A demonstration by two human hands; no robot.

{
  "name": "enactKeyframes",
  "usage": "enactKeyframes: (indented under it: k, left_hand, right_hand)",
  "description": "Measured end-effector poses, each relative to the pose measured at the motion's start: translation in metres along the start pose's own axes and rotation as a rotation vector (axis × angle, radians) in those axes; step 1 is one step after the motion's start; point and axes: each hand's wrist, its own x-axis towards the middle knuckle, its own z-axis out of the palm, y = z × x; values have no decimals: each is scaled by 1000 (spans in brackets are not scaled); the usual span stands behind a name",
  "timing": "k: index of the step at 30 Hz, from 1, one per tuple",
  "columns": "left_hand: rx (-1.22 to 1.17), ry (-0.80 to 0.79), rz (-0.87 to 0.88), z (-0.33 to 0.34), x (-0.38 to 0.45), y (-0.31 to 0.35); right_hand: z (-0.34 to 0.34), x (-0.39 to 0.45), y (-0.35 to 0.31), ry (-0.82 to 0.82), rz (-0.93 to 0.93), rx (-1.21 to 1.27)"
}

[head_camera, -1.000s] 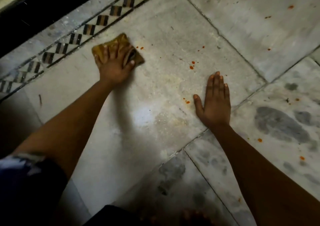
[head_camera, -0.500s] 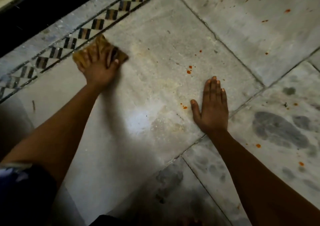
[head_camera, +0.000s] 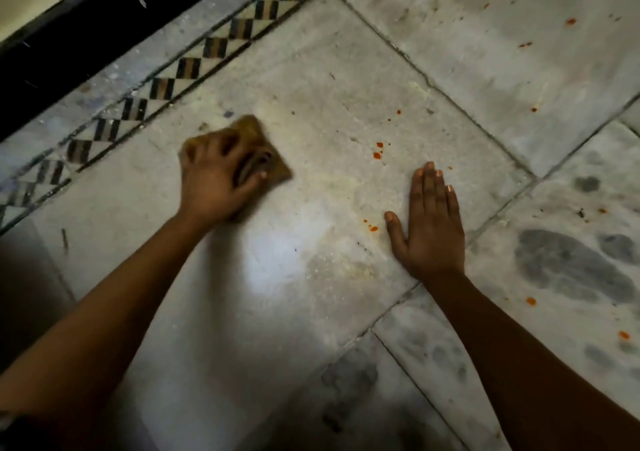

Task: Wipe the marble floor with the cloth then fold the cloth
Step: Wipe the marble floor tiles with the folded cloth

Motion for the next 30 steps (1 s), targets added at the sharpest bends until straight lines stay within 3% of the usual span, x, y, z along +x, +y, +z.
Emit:
enactKeyframes:
  k: [3, 5, 7, 10, 14, 16, 18, 20, 22, 27, 30]
  left_hand:
    - [-113, -10, -347, 0, 44, -7]
    - [-145, -44, -406, 3, 74, 15]
    - [-149, -83, -332, 5, 91, 51]
    - [-90, -117, -60, 15, 73, 108]
    - [-46, -139, 330, 19, 15, 101]
    - [-47, -147, 309, 14, 14, 79]
    - [-50, -148, 142, 10, 37, 75]
    - [-101, -182, 4, 4, 67, 96]
    - [-146, -233, -18, 1, 94, 125]
    - [-58, -260, 239, 16, 65, 184]
    - [36, -224, 451, 25, 37, 163]
  right_hand:
    - [-1, 1, -1, 7, -1, 4]
    - [-1, 0, -1, 0, 0, 7]
    - [-2, 0, -1, -3, -2, 4]
    - [-3, 0, -1, 0, 0, 7]
    - [-2, 1, -2, 7, -7, 13]
    - [-2, 0, 0, 5, 0, 13]
    - [-2, 0, 0, -2, 10, 16]
    - [-5, -4, -1, -8, 12, 17]
    - [-5, -3, -3, -16, 33, 26]
    - [-9, -12, 13, 60, 237, -1]
    - [-6, -12, 17, 69, 239, -3]
